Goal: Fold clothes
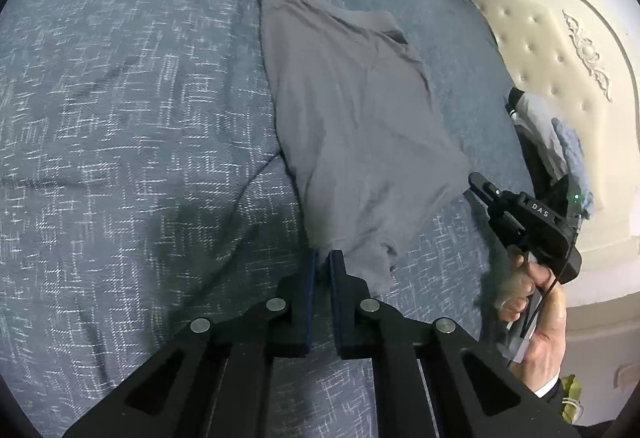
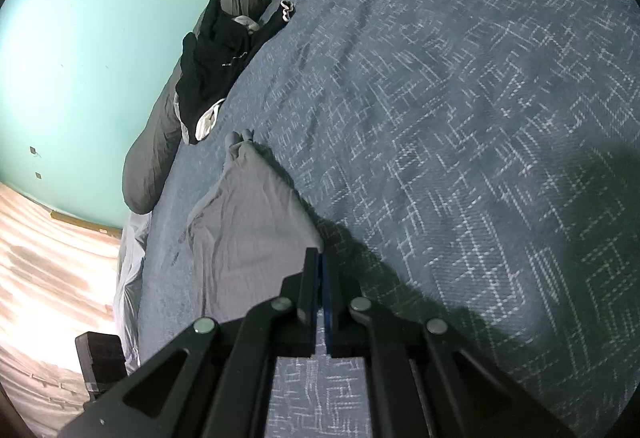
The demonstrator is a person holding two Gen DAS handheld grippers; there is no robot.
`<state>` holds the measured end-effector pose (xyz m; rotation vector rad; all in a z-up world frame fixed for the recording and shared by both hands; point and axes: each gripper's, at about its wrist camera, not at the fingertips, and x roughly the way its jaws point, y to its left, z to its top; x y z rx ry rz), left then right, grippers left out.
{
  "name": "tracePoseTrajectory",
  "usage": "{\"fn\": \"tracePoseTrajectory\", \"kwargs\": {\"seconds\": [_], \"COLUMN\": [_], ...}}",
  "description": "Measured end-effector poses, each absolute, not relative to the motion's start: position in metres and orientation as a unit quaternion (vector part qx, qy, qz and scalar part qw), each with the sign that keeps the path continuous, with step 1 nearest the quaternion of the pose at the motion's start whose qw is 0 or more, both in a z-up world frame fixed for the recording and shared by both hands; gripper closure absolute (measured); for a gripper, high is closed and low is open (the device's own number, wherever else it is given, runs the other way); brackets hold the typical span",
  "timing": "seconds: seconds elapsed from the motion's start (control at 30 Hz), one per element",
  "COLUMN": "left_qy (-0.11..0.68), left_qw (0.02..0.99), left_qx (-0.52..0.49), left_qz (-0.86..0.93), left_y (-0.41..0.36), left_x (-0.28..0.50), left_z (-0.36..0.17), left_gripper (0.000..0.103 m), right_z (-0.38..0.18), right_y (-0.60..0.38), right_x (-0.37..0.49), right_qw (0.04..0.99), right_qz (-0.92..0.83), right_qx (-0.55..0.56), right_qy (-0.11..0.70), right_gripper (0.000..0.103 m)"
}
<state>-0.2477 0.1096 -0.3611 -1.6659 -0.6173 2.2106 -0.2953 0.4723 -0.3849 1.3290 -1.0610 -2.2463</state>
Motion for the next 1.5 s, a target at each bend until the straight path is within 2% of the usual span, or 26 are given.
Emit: {"fn": "tracePoseTrajectory", "kwargs": {"seconds": [0.7,0.87,0.97,1.1,1.23,1.4,1.5], "left_qy": [-0.243,-0.238,-0.239,-0.243,-0.251,-0.26,-0.266], "left_qw": [0.126,0.124,0.122,0.118,0.107,0.085,0.078], "left_qx": [-0.592,-0.587,-0.585,-0.578,-0.561,-0.543,-0.53], "left_qz": [0.758,0.764,0.766,0.77,0.782,0.794,0.801], "left_y": [0.101,0.107,0.107,0.096,0.079,0.067,0.061], "left_x": [-0.246,-0.248,-0.25,-0.246,-0.245,-0.258,-0.271], "left_z": [-0.381,-0.375,-0.371,-0.366,-0.356,-0.348,-0.343], "left_gripper": [0.097,0.095,0.091,0.078,0.076,0.067,0.062], "right_z": [-0.398,-0.403,-0.402,-0.4,-0.396,-0.383,-0.38], "right_y": [0.473,0.478,0.479,0.482,0.485,0.501,0.498], "right_x": [-0.296,-0.296,-0.296,-0.295,-0.293,-0.287,-0.291], "right_qw": [0.147,0.14,0.138,0.125,0.11,0.08,0.097], "right_qz": [-0.781,-0.768,-0.768,-0.766,-0.769,-0.785,-0.787], "right_qx": [0.486,0.486,0.486,0.486,0.484,0.454,0.448], "right_qy": [-0.364,-0.393,-0.395,-0.401,-0.402,-0.413,-0.412], "right_gripper": [0.101,0.101,0.101,0.101,0.1,0.1,0.098]}}
